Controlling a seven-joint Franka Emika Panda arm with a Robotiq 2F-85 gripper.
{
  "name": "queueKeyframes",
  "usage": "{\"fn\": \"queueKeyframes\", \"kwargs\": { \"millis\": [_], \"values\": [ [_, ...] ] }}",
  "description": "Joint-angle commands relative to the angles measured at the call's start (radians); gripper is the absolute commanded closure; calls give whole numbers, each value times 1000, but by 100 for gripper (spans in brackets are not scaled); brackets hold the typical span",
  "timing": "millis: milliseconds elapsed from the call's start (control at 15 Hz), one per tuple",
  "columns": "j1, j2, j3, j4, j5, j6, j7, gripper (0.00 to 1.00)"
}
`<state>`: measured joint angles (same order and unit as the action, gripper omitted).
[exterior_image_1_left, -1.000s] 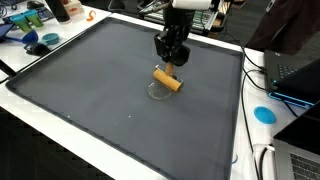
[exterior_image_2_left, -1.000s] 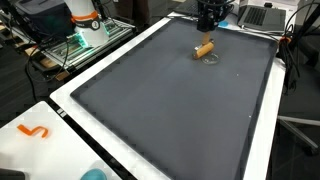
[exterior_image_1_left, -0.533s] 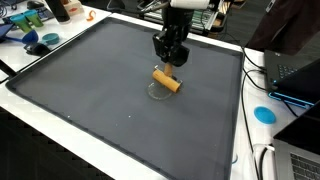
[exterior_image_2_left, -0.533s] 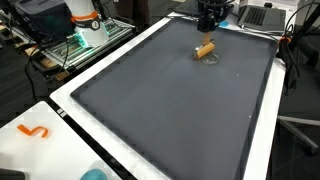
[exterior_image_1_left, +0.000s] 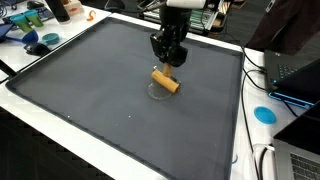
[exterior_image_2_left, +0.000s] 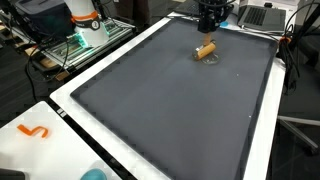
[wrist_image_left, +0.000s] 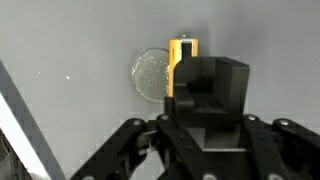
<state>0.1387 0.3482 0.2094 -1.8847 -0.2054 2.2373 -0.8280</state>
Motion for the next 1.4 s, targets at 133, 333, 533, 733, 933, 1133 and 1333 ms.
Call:
{"fn": "queueKeyframes", "kwargs": {
  "millis": [133, 333, 533, 733, 933, 1133, 1333],
  "values": [
    [-11, 57, -17, 10, -1, 64, 11, 77],
    [-10, 72, -19, 18, -4, 70, 14, 77],
    [-5, 81, -21, 27, -15, 76, 23, 77],
    [-2, 93, -24, 36, -19, 81, 38, 77],
    [-1, 105, -27, 42, -27, 90, 53, 77],
    [4, 111, -39, 49, -47, 93, 92, 77],
    [6, 117, -45, 55, -54, 91, 131, 77]
  ]
}}
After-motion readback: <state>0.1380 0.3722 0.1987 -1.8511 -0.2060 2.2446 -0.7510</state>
